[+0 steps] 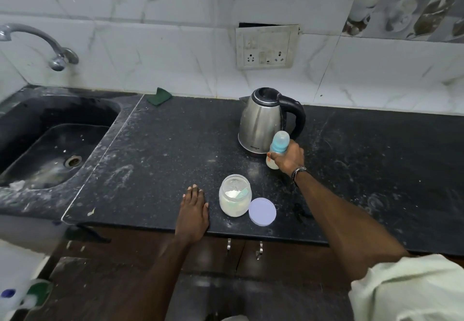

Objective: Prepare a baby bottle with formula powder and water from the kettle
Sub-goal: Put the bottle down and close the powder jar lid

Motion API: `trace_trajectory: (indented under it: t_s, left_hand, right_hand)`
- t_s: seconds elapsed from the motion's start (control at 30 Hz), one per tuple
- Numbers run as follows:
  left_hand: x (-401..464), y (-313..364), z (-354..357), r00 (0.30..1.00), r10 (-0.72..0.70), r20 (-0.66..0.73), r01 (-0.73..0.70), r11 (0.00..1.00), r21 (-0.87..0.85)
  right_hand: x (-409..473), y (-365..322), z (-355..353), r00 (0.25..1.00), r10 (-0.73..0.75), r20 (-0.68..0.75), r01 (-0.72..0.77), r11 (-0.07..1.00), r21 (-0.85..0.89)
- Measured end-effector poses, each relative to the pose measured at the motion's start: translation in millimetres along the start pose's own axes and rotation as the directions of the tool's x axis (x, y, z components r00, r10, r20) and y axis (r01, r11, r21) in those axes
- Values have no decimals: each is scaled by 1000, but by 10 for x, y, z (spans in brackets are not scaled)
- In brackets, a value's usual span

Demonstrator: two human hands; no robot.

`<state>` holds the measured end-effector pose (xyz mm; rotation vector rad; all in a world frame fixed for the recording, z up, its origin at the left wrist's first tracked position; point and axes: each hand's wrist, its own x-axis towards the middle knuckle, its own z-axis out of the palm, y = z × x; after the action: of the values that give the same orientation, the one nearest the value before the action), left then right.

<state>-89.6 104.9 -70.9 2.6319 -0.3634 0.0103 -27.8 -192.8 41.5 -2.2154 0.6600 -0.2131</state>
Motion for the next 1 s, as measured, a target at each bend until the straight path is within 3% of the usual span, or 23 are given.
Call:
trace_trajectory:
  t_s: [0.4,0.53,0.67,0.83,1.0]
  left_hand:
    - [-4,0,14,1000,7,6,-7,1000,12]
    - [-8,22,-1,1000,4,8,-4,1000,8]
    - [-16,47,-23,1000,-7,8,7,1000,-16]
    - [-14,59,-55,999,-36,17,37,997,-72]
    - [-70,116,-190,997,-68,31,74,954,-291]
  right_hand:
    - [-59,168,26,997,56,62,-52,997,-55]
    - [-143,181,-43,989,101,106,-84,985,-153]
    - [-342,153,-63,989,131,63,-113,965,-238]
    - [-627,159,-35,999,52,11,-45,929,-368]
    - [-786,251,-5,934,-39,356,191,895,-403]
